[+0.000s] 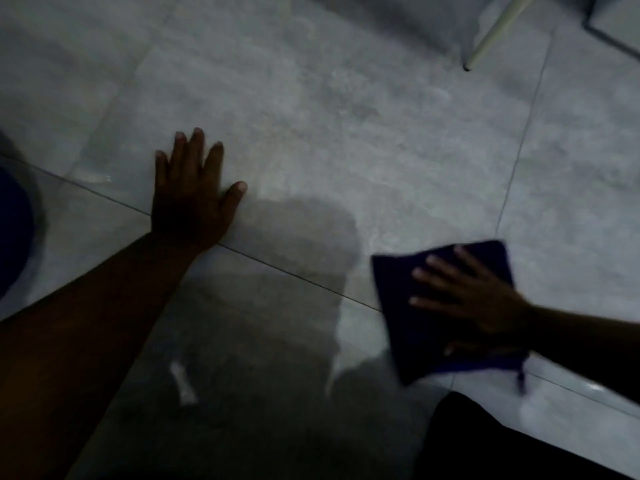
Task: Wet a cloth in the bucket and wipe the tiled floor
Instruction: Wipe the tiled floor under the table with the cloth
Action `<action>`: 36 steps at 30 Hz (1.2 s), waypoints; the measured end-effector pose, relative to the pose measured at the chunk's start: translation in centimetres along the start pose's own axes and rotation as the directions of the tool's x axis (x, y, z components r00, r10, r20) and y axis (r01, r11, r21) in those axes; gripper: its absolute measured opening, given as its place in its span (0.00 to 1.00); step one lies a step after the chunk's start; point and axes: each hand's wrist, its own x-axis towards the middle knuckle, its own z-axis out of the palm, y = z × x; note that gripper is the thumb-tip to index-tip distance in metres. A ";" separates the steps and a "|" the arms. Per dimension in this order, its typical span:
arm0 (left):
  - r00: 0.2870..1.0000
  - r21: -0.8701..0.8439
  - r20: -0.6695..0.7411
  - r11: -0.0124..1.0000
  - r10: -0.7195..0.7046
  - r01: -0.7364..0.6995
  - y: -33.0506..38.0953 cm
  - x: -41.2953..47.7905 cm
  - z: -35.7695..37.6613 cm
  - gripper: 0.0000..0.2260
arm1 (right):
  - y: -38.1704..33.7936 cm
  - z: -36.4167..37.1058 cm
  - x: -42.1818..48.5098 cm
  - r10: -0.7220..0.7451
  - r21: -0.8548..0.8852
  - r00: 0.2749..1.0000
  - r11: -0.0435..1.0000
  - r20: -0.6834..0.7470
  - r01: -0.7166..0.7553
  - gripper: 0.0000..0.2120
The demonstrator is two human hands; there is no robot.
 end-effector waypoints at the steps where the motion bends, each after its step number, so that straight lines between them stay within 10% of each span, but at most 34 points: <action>1: 1.000 0.016 -0.008 1.000 0.004 -0.004 0.2 0.0 0.1 0.32 | 2.8 0.1 -1.3 0.099 0.002 0.995 0.995 0.030 -0.099 0.39; 6: 1.000 -0.013 -0.021 1.000 0.021 -0.022 2.4 0.6 -0.1 0.31 | 8.2 -2.3 4.3 0.565 0.110 0.825 0.819 0.021 -0.564 0.42; 14: 0.996 -0.144 0.056 0.988 0.070 -0.061 7.0 1.8 -0.6 0.32 | -3.4 1.5 -3.0 0.018 -0.044 1.000 0.999 0.010 -0.017 0.41; 22: 0.988 -0.063 0.138 0.996 0.066 -0.058 6.0 1.1 0.1 0.32 | 10.4 -1.4 1.1 0.533 0.141 0.846 0.835 0.030 -0.531 0.39; 31: 0.992 -0.184 0.060 0.975 -0.114 0.123 9.7 3.1 -1.8 0.23 | 5.0 -5.9 18.0 0.299 0.117 0.945 0.951 -0.128 -0.285 0.38; 33: 0.982 -0.255 0.098 0.950 -0.159 0.179 11.2 3.4 -2.1 0.26 | 4.3 -5.7 17.3 0.459 0.217 0.833 0.887 -0.307 -0.409 0.34; 36: 0.910 -0.210 0.290 0.908 -0.296 0.362 13.7 4.5 -2.7 0.27 | 3.0 -4.6 14.8 0.816 0.434 0.420 0.570 -0.397 -0.697 0.22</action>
